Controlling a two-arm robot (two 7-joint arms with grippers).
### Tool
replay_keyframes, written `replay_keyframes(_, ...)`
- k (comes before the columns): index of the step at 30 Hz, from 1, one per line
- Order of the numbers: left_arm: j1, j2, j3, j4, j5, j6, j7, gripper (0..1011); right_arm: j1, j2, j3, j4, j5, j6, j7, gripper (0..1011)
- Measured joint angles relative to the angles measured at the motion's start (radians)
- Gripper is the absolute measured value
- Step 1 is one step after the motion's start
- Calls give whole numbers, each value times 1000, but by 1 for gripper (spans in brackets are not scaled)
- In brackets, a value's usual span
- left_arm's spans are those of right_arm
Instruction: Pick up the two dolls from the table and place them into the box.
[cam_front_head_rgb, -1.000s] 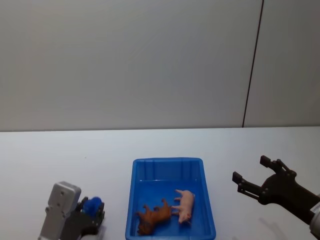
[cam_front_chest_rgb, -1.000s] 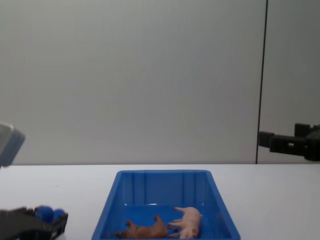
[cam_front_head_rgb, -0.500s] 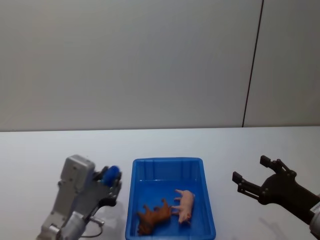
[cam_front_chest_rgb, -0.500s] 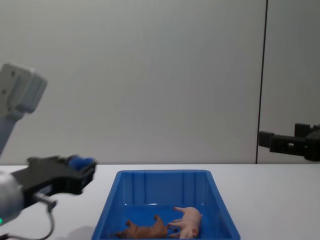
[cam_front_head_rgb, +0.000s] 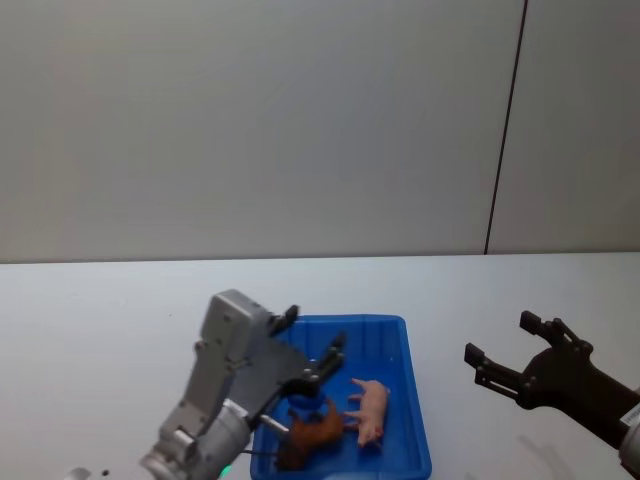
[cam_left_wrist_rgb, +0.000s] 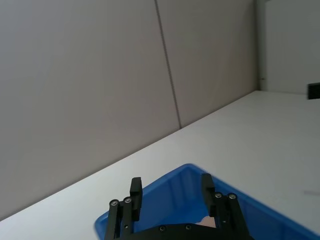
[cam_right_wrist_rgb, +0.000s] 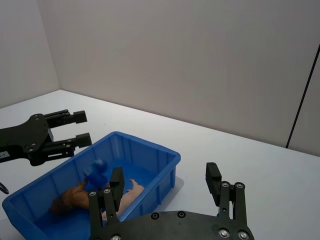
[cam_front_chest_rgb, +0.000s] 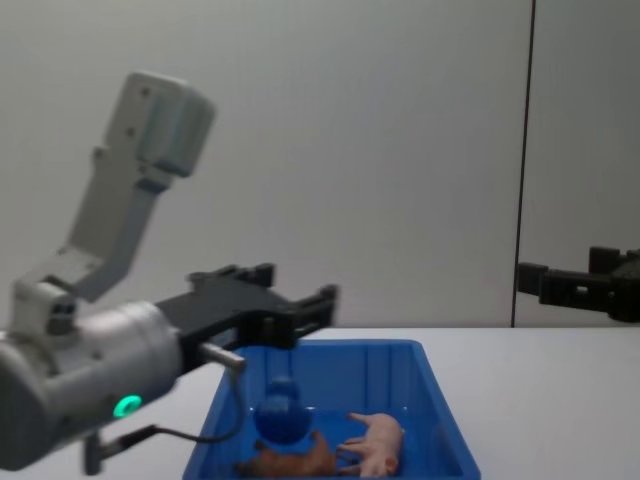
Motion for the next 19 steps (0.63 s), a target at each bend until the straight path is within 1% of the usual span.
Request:
replay_keyframes(3, -7, -15, 10, 7, -2, -8, -21, 779, 0, 0, 0, 0, 0, 0, 0, 1001)
replay_keyframes(5, -11, -27, 19, 12, -6, -18, -39, 867, 0, 0, 0, 0, 0, 0, 0, 1001)
replay_keyframes(6, -12, -30, 21, 13, -9, -22, -43, 867, 0, 0, 0, 0, 0, 0, 0, 1001)
replay_keyframes(7, -13, -33, 24, 14, -11, -25, -48, 888, 0, 0, 0, 0, 0, 0, 0, 1001)
replay_keyframes(8, -13, -37, 27, 14, -14, -33, -56, 939, 0, 0, 0, 0, 0, 0, 0, 1001)
replay_keyframes(10, -12, -40, 31, 12, -19, -44, -65, 961, 0, 0, 0, 0, 0, 0, 0, 1001)
replay_keyframes(11, -11, -40, 32, 10, -21, -48, -67, 1001, 0, 0, 0, 0, 0, 0, 0, 1001)
replay_keyframes(19, -1, -43, 39, -6, -35, -74, -82, 1001, 0, 0, 0, 0, 0, 0, 0, 1001)
